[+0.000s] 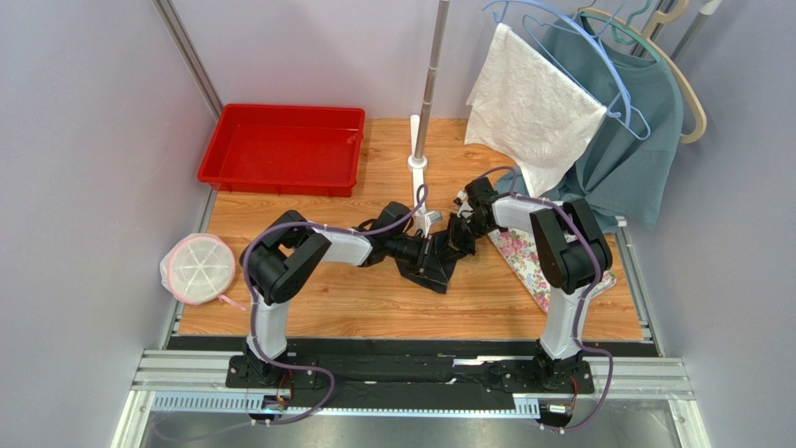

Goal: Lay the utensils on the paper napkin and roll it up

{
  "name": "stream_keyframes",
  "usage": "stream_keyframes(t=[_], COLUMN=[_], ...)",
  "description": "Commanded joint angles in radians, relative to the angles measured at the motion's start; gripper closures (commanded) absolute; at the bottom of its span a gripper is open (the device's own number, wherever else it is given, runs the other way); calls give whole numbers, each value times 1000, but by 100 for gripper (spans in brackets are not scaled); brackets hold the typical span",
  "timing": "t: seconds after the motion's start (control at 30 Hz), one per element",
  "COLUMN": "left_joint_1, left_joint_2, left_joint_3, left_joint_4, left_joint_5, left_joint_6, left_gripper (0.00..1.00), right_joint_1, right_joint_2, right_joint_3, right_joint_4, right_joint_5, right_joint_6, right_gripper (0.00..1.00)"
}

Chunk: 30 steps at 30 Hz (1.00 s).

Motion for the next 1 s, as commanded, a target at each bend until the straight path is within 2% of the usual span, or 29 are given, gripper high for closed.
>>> stream_keyframes(t=[0.0,0.13,0.23,0.43,0.53,0.67,0.97], left_joint_1=[-5,2,6,29,54,95,92], left_joint_2=[83,166,165,-51,-117,-113,-18], left_joint_3=[-4,48,50,-36,-46,-41,37], left_joint_4=[14,-125,-118,47,32,2,-92], left_joint_5=[-10,-47,-41,13,27,7,-87], left_joint_6=[1,49,56,39,27,16,45], left_gripper=[85,89,87,78,78,78,84], right_joint_1=[4,4,2,2,2,2,2], right_joint_2=[76,82,80,80,79,67,82], right_joint_3=[-18,-8,-8,-6,-2,5,28], right_joint_4=[-6,-18,-18,-18,-19,-21,-18], right_joint_5=[146,146,145,133,130,117,77], right_joint_6=[-58,-72,-80,-107,-130,-162,-199], right_gripper=[99,99,100,100,100,100,100])
